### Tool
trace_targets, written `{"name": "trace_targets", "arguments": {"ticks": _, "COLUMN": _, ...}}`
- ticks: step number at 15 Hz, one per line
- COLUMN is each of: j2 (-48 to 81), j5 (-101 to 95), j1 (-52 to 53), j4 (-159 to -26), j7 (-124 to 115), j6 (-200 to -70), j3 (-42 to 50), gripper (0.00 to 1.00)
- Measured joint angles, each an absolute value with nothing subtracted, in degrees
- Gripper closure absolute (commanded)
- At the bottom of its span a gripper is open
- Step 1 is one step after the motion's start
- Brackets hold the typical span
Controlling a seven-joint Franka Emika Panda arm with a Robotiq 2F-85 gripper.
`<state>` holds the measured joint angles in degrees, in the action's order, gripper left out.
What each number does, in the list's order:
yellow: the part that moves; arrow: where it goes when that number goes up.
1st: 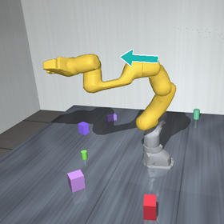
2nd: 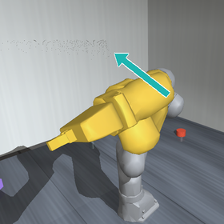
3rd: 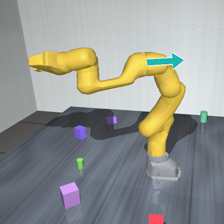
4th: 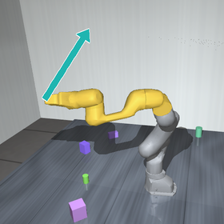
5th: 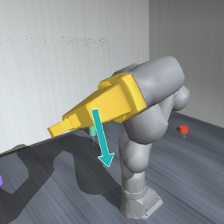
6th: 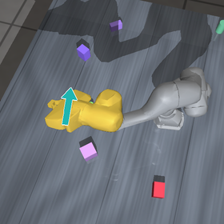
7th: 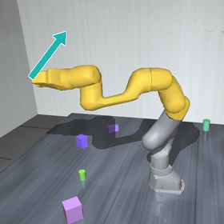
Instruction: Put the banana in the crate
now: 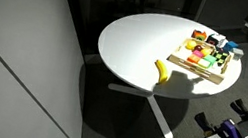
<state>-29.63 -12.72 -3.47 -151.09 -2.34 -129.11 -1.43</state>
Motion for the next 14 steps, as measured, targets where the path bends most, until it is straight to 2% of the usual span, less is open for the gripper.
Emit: {"name": "trace_targets", "arguments": {"ticks": 14, "j2": -7.2, "j5": -1.0, "j1": 1.0, "j4": -137.8, "j7": -2.9, "j6": -134.1, "j3": -1.6, "gripper": 0.0}}
